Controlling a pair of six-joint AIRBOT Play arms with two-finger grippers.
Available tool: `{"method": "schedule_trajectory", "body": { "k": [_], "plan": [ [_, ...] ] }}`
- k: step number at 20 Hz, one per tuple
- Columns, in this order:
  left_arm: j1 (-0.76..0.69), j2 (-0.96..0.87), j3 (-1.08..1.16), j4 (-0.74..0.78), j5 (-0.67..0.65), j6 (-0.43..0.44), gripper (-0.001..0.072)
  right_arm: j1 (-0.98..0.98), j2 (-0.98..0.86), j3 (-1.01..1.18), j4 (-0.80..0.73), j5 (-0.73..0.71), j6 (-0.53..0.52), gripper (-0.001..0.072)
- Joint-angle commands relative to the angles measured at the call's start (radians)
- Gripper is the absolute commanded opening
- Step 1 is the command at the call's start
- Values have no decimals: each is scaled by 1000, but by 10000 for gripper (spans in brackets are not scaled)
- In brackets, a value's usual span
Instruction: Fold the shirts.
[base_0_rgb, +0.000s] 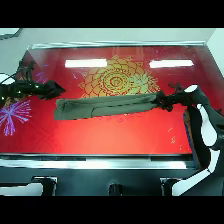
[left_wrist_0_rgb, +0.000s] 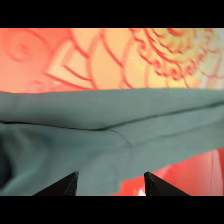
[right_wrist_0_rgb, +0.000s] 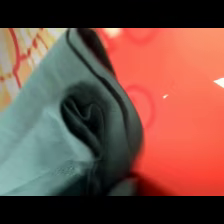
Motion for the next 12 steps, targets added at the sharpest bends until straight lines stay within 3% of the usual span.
{"method": "schedule_trajectory", "body": {
  "k": [1,3,6,10,12],
  "plan": [
    [-85,0,-5,-9,13,8,503,26,15,2,34,-1,-16,44],
    [-156,-15,-18,-9,42,8,473,26,76,2,36,26,-77,43],
    [-302,-73,-32,-11,105,-27,35,38,215,2,32,114,-125,42],
    [-492,-192,-30,-64,295,-134,27,134,415,2,-4,146,-152,42],
    [-524,-237,-30,-161,348,-139,27,194,511,2,-45,153,-152,42]
  ]
}}
